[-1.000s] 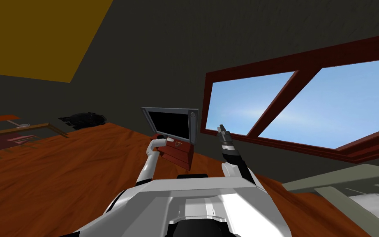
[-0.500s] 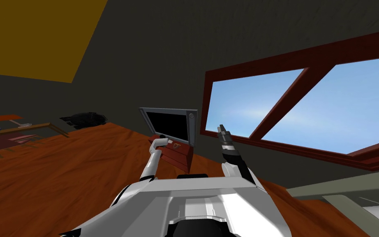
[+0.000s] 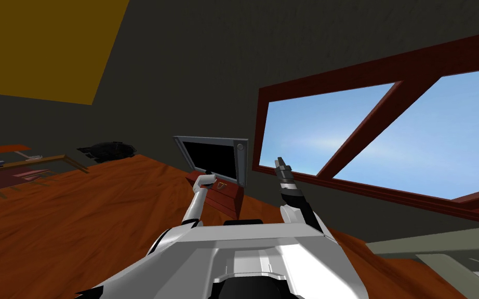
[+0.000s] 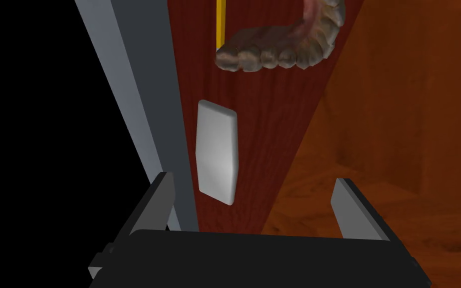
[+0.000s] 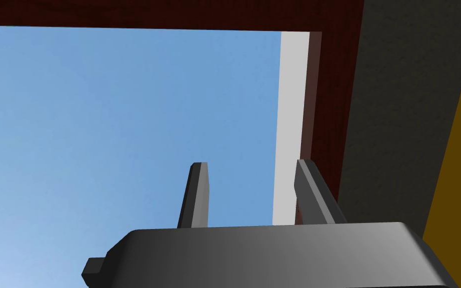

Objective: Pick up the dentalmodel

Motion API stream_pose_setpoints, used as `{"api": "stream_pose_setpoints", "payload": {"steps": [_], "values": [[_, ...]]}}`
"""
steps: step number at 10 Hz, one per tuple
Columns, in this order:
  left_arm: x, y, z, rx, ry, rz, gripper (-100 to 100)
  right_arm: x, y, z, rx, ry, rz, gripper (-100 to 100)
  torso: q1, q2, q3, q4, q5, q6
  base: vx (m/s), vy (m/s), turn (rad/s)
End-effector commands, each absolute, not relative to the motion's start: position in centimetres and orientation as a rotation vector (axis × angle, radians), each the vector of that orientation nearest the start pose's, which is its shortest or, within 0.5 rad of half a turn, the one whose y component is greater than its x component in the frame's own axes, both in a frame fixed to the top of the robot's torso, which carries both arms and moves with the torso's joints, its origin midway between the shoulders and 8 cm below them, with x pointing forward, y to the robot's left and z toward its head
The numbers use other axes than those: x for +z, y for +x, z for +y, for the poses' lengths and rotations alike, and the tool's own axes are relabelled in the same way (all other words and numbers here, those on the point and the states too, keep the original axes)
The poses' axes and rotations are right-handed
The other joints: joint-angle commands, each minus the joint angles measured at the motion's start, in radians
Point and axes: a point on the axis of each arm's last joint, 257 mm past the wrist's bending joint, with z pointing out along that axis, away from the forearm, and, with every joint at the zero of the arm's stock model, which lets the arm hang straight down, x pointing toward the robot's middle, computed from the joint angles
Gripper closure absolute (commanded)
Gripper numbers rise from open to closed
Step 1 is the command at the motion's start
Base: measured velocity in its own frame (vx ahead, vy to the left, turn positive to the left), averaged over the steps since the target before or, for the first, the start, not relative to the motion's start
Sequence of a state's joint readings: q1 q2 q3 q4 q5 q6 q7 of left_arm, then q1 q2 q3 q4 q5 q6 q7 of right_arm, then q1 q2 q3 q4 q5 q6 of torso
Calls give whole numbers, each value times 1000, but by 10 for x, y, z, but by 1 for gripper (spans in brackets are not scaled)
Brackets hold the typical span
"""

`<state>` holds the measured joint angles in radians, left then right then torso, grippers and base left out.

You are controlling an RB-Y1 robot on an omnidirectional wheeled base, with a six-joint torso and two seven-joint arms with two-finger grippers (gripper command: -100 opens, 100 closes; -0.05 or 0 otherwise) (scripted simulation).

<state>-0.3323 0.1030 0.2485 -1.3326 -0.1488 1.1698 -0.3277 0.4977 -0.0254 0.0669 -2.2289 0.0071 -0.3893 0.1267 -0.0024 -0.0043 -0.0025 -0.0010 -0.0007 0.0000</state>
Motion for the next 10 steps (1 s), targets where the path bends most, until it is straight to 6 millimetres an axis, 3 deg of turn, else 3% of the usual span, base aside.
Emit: {"api": "stream_pose_setpoints", "payload": {"steps": [1, 5, 6, 7, 8, 10], "values": [[-407, 474, 346, -116, -1677, 2058, -100, -22, 374, -257, 1211, 712, 790, 0, 0, 0, 0, 0, 0, 0, 47, -32, 6], [-445, 439, 303, -82, -1774, 2188, -100, -22, 374, -257, 1212, 712, 790, 0, 0, 1, 0, 0, 0, 0, 34, -36, 21], [-440, 444, 310, -88, -1758, 2168, -100, -22, 374, -257, 1212, 712, 790, 0, 1, 3, 2, 0, 0, 0, 0, -7, 10], [-441, 442, 308, -85, -1762, 2173, 0, -22, 374, -257, 1212, 712, 790, 0, 2, 4, 2, 1, 0, 0, 0, 0, 0], [-446, 444, 318, -82, -1770, 2166, -100, -22, 374, -257, 1212, 712, 790, 0, 3, 4, 2, 1, 0, 0, -10, -18, -84], [-451, 445, 327, -79, -1779, 2158, -100, -22, 374, -257, 1212, 712, 790, 0, 1, 5, 3, 1, 0, 0, -15, -26, -54]]}}
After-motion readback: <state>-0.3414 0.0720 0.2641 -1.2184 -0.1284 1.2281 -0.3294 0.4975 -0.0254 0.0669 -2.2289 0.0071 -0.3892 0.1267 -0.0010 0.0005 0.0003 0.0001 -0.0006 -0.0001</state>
